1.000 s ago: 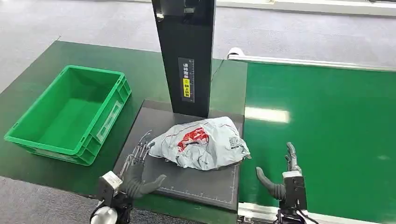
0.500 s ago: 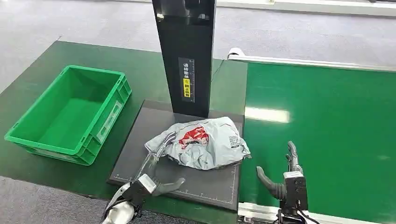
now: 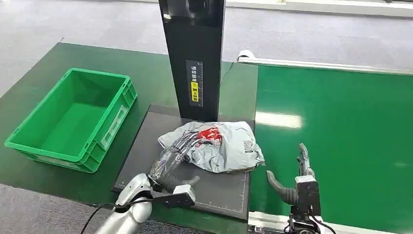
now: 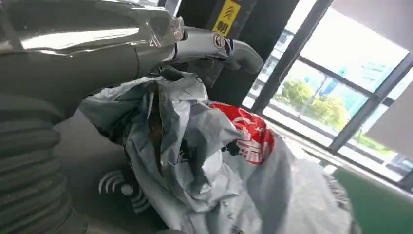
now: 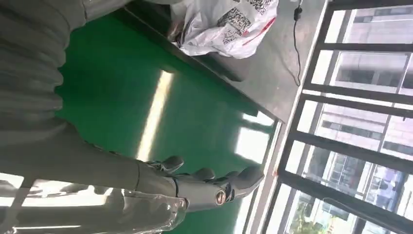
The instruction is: Moved the parcel from conveyor to table for the left to box.
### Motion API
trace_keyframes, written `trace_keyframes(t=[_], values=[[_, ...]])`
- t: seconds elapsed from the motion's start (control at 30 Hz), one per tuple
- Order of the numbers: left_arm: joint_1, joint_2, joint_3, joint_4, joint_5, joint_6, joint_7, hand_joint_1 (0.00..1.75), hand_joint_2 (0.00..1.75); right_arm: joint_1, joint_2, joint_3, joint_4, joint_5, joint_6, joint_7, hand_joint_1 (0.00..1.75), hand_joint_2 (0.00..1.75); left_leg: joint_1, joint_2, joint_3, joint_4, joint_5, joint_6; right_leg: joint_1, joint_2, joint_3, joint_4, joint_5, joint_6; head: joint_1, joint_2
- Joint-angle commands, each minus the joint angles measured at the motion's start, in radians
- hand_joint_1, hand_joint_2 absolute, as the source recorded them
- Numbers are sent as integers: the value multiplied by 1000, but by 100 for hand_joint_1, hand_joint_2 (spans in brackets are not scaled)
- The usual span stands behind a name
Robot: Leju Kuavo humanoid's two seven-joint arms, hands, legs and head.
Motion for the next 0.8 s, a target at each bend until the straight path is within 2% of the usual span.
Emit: trace_keyframes(t=[0.03, 0.3, 0.33, 0.53, 0.8], values=[[-117, 53, -92, 159, -129, 65, 57, 0, 175, -52, -24, 17, 58, -13, 6, -10, 0, 175, 1, -3, 0, 0, 1, 0, 0, 3, 0, -1, 1, -1, 0, 0], [-149, 75, -98, 235, -151, 116, 65, 3, 175, -86, -70, 64, 172, -69, -44, -58, 0, 175, 1, -4, 2, -2, 1, 1, 1, 5, 2, -3, 2, -2, 0, 0], [-156, 77, -98, 254, -129, 123, 53, 175, 175, -96, -82, 80, 197, -89, -58, -73, 0, 175, 1, -3, 2, -2, 1, 1, 1, 4, 2, -2, 1, -1, 0, 0], [-151, 111, -112, 231, -62, 106, 35, 175, 175, -104, -110, 134, 180, -147, -85, -64, 0, 175, 1, -2, 1, -1, 0, 0, 1, 5, 1, -1, 1, -1, 0, 0], [-129, 120, -115, 165, -24, 77, 28, 175, 175, -75, -95, 130, 130, -143, -90, -46, 0, 175, 1, -2, 0, 0, 0, 0, 1, 4, 0, -1, 1, -1, 0, 0]])
